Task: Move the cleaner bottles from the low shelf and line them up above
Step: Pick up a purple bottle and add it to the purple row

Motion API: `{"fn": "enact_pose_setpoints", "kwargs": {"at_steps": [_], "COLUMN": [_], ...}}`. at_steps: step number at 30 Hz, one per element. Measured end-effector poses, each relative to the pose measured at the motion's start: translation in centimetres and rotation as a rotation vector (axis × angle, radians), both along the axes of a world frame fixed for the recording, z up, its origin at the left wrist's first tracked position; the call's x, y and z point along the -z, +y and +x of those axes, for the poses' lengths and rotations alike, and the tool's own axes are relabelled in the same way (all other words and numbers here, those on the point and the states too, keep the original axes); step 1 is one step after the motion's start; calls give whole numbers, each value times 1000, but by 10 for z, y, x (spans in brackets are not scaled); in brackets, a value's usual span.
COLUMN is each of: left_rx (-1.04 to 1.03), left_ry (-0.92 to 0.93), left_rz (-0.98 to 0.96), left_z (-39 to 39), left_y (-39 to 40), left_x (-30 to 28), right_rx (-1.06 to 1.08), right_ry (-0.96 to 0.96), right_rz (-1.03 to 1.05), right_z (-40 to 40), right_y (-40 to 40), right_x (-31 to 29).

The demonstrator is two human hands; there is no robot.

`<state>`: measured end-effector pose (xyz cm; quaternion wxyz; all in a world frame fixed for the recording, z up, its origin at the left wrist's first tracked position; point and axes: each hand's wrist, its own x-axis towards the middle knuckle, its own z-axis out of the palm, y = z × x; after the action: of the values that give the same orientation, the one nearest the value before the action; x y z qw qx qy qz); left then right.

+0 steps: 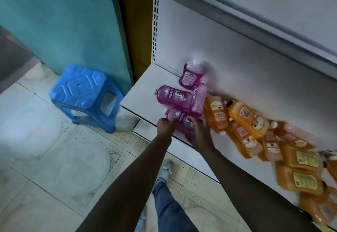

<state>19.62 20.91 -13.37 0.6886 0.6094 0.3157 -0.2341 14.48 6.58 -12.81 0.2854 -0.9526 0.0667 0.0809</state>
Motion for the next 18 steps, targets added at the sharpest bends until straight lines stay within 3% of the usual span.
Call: {"fn": "enact_pose_setpoints", "kwargs": {"at_steps": [5,9,12,18], "left_rx": [-47,-18,38,318], "left_ry": [43,-47,-221,-567], "left_rz": [-86,-248,-312,-338], "left_z": [8,-17,-45,-103], "left_y": [-1,7,20,47], "left_x": [-4,-39,-84,-191], "right_rx": [-23,3,-2,-139], "right_ry": [120,45,-106,-145], "right_rz": [32,49,89,220], "right_z": [2,-27,-61,-140], "right_y": [-10,-5,2,19], "right_x": [1,-36,-81,-198]}}
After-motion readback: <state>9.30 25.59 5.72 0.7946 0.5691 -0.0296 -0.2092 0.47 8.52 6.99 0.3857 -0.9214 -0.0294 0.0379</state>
